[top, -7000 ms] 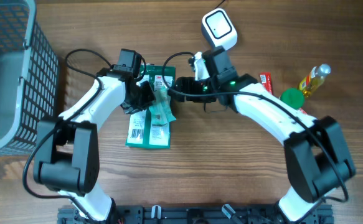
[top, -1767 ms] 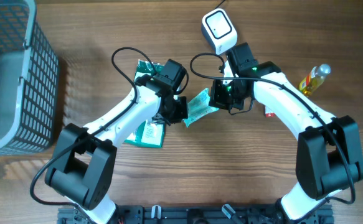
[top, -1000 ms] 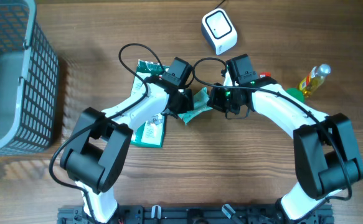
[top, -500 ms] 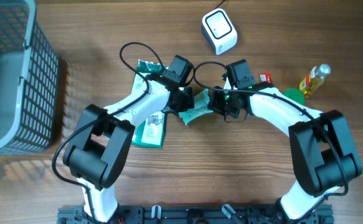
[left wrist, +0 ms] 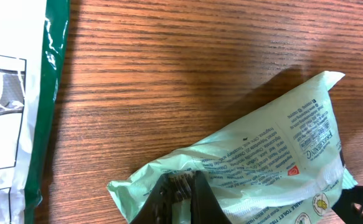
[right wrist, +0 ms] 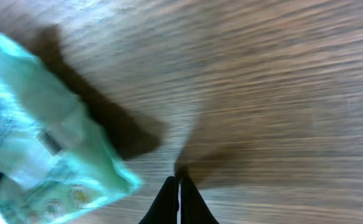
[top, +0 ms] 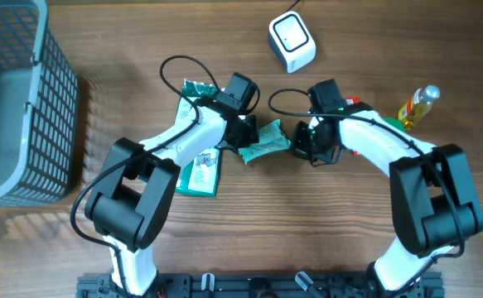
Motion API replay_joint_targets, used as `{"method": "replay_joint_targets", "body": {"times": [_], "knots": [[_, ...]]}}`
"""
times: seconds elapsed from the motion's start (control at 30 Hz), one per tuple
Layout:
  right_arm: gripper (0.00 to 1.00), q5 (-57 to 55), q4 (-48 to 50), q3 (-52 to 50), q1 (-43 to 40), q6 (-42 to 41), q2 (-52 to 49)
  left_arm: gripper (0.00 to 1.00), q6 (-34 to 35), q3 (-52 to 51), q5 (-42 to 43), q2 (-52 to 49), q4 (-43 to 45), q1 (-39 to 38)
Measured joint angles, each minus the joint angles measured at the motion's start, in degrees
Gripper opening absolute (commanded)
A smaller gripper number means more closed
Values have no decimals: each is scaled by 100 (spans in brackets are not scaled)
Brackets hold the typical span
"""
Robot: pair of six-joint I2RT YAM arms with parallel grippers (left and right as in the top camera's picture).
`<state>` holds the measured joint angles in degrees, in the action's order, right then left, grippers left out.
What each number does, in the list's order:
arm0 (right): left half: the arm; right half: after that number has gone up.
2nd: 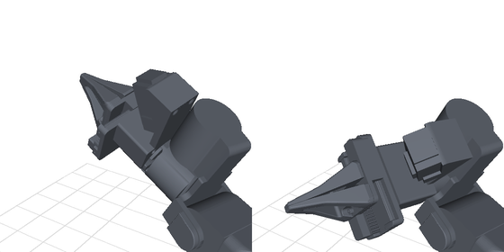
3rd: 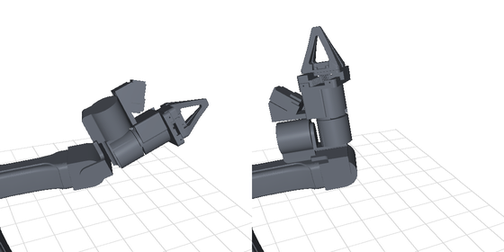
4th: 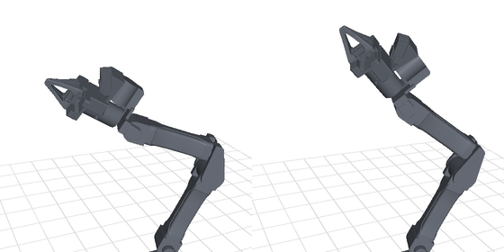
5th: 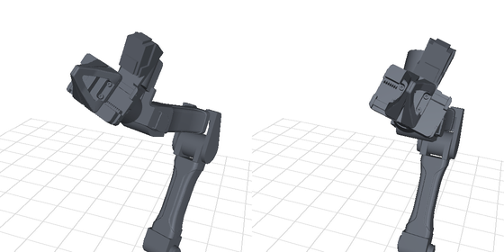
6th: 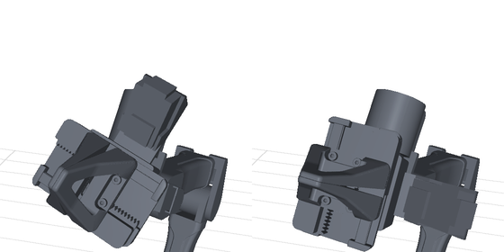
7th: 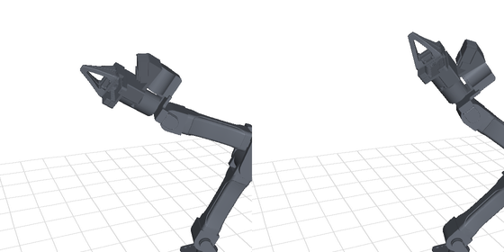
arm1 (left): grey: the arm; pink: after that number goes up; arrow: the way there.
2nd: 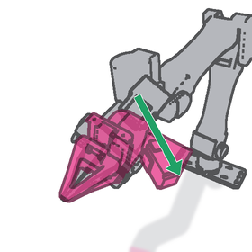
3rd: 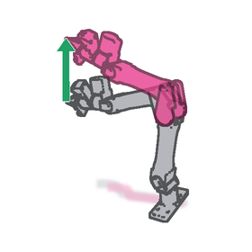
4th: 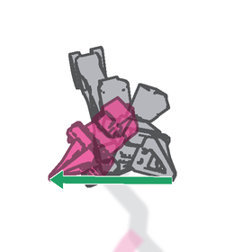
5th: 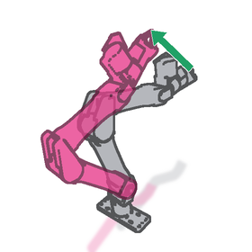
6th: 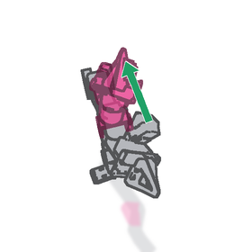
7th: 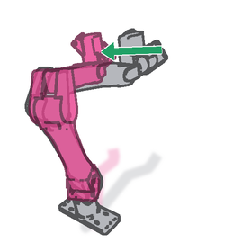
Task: Scan the item barcode
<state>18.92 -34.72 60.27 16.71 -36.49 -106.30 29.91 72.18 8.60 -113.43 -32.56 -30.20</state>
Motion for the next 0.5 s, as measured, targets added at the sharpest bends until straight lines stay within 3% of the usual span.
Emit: {"method": "replay_joint_targets", "body": {"times": [0.23,0.5], "knots": [[4,1209,219,118,17,601,33,4,2,7,0,-20,22,20],[4,1561,317,129,212,632,35,4,2,7,0,-22,24,20]]}}
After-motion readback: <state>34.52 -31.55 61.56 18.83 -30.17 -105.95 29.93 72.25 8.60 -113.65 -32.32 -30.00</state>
